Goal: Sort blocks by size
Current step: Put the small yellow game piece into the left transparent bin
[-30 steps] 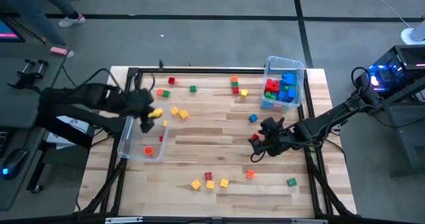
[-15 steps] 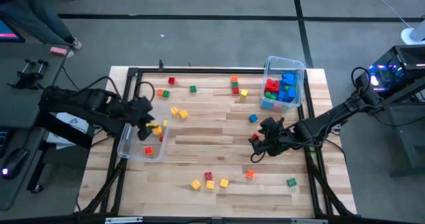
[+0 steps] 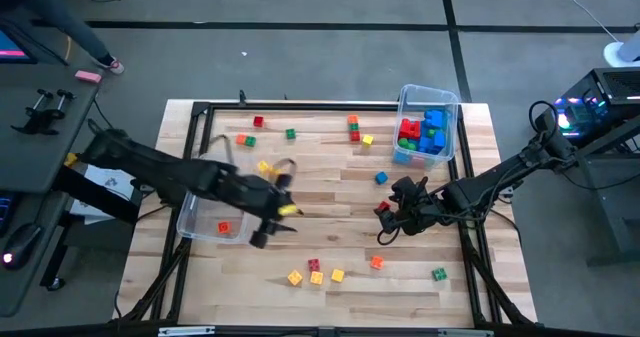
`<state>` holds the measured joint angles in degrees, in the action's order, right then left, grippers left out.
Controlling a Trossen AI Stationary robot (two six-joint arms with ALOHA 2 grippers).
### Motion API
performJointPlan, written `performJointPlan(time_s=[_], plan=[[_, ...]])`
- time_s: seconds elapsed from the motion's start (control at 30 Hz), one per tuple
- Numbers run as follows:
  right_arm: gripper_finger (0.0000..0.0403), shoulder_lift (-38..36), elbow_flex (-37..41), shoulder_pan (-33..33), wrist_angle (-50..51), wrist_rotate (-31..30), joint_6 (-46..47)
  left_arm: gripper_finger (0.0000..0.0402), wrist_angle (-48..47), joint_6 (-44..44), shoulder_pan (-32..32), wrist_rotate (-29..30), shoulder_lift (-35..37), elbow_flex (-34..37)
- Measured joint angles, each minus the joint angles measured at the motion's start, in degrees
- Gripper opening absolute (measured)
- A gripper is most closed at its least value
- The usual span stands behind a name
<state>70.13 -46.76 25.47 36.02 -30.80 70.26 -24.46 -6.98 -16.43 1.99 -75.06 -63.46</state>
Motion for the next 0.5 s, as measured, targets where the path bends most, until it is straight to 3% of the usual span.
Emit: performJointPlan(time_s=[0.13,0.23,0.33,0.5], plan=[[0.0328,0.00,0.00,0.02,-0.01,0.93,0.00,0.0193,-1.23,-10.06,-0.27,0.01,-9.05,-6.17],[0.0328,0.00,0.00,0.00,-0.01,1.55,0.00,0.0193,-1.36,-12.23,-0.25,0.03,-14.67,-10.65],[0.0328,0.00,0.00,0.00,0.01,2.36,-0.10,0.0193,-5.73,-4.08,-0.24,-2.20,-19.52,-14.00],[0.0328,0.00,0.00,0.01,0.12,2.36,-0.84,0.0193,-16.96,11.45,-1.42,-11.80,-22.17,-15.23]])
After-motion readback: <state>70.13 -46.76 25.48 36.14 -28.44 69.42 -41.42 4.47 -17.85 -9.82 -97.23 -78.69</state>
